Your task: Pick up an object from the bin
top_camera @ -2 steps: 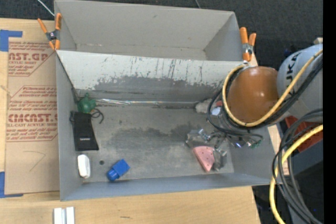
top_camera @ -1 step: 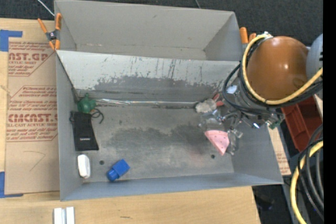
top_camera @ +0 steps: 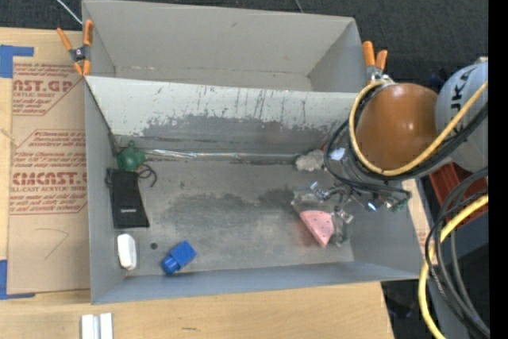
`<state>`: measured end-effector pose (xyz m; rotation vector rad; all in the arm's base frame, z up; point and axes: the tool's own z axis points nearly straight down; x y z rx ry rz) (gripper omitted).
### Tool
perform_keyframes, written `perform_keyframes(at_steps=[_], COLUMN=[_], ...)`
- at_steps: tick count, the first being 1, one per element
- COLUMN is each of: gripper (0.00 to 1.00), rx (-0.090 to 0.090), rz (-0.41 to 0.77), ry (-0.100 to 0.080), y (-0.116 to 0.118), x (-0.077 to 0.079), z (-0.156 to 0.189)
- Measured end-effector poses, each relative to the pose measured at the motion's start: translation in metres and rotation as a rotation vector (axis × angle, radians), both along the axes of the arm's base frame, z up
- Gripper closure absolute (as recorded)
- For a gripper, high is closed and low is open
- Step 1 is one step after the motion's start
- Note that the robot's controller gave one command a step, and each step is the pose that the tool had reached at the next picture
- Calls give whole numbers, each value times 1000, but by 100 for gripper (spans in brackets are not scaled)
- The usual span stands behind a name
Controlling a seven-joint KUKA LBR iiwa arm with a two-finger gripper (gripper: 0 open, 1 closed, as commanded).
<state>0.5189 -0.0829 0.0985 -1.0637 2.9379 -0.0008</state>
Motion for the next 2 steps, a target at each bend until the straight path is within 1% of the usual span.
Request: perform_keyframes(at_steps=[1, 2], gripper=[100, 100], rx=[1, 0], rz=[36, 44], ry=[8, 4], y=[16, 19], x=[-1, -2], z=[22, 31])
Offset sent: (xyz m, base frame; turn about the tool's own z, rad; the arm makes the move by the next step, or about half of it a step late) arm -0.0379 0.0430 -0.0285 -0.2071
